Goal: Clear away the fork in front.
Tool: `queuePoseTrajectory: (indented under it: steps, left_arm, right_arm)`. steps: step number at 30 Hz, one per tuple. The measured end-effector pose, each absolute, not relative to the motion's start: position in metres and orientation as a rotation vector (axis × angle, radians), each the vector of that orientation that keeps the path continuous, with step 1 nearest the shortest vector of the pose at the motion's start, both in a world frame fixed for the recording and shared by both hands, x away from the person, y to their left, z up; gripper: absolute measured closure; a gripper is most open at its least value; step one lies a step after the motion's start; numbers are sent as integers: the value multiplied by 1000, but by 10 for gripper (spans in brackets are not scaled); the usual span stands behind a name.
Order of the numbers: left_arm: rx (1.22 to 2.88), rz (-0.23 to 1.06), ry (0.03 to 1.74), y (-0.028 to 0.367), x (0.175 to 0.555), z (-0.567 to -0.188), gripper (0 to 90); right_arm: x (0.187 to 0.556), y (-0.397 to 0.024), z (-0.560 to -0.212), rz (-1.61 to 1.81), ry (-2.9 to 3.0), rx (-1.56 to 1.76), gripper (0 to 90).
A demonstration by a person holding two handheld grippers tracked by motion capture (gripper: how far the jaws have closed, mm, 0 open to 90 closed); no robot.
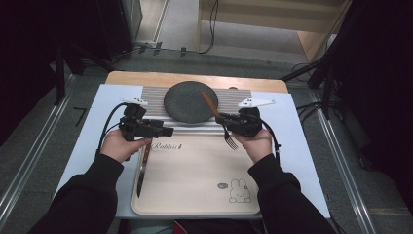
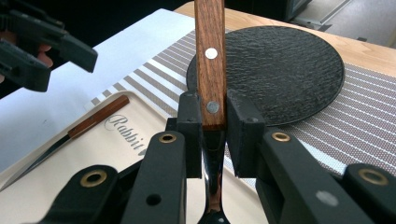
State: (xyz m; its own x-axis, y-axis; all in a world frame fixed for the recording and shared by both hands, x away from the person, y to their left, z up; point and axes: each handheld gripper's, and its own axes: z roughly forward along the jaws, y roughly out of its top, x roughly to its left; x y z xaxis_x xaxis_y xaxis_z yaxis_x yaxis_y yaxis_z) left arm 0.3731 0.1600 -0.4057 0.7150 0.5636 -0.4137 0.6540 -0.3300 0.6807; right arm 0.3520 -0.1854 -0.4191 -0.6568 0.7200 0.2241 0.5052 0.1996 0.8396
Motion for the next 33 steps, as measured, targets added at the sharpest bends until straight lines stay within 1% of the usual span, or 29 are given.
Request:
queuePoseTrajectory:
  steps: [6,16,19,33]
  left_arm:
    - [2018,-142,909,150,377,-399,315]
    - [2006,-117,880,137,379,-388,310]
    - [1993,-129,887,134,380,-386,309]
    - [1962,-105,880,123,383,-380,309]
  right_arm:
    - [346,-181,-418,1454,2262,1148,753]
    - [339,-172,-419,1472,2269,1119,753]
    - [337,-169,-420,1470,2273,1109,753]
    - [331,-158,-425,1479,2272,1076,752]
